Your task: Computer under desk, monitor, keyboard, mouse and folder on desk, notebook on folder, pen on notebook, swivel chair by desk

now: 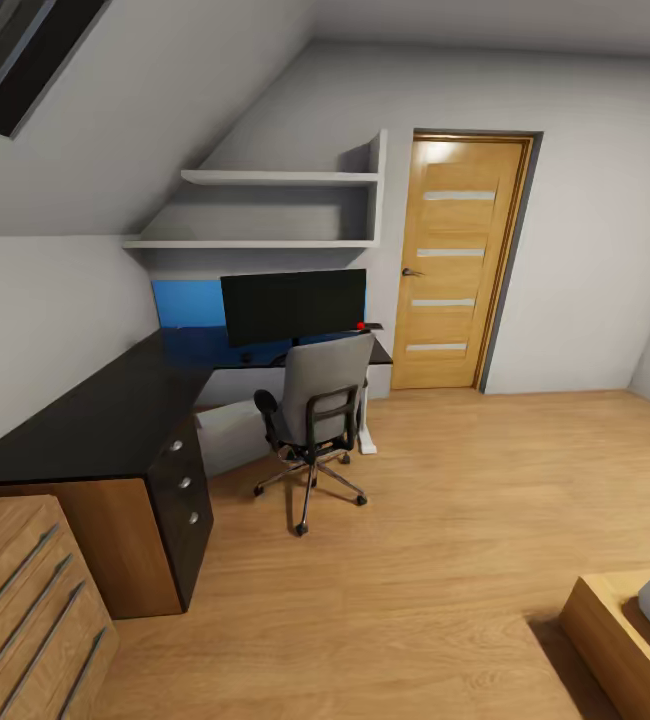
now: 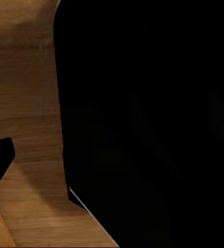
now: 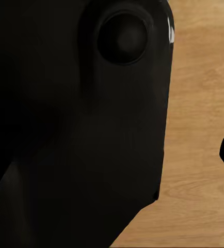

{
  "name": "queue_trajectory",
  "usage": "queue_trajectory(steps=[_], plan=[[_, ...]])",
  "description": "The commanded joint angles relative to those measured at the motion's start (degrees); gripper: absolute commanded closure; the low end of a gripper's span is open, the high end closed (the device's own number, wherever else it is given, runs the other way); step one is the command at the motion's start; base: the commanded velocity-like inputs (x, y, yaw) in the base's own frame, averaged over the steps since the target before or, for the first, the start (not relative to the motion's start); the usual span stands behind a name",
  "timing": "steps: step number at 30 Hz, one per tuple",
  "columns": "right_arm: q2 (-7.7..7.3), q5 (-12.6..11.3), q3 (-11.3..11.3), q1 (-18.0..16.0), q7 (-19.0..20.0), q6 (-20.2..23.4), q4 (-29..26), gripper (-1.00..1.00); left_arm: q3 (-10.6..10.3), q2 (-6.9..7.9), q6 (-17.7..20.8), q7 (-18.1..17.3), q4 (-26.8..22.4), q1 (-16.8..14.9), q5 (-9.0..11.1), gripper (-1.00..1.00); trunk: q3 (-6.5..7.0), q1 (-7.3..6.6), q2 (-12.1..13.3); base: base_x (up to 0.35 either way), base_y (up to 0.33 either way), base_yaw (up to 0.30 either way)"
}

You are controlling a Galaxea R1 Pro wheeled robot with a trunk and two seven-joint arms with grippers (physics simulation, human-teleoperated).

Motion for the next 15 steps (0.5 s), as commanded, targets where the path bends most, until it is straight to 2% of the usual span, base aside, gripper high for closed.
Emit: queue_trajectory(steps=[1,8,12,15], plan=[[0.00,0.00,0.00,-0.01,0.00,0.00,0.00,-1.00,0.00,0.00,0.00,0.00,0.00,-0.01,0.00,-1.00,-0.03,0.00,-0.01,0.000,0.000,0.000],[2.12,-0.43,0.05,-0.30,0.12,-0.08,0.02,-1.00,-0.23,-2.26,-0.31,-0.92,-1.16,-0.01,-0.29,-1.00,1.23,-1.53,2.79,0.000,0.000,0.000],[2.19,-0.49,-0.01,-0.50,0.06,-0.09,0.00,-1.00,-0.26,-3.44,-0.27,-0.96,-1.44,-0.01,-0.34,-1.00,1.95,-2.41,4.40,0.000,0.000,0.000],[2.21,-0.58,-0.23,-0.53,0.01,-0.04,0.00,-1.00,-0.27,-3.57,-0.27,-0.96,-1.48,-0.01,-0.35,-1.00,2.49,-3.07,5.60,0.000,0.000,0.000]])
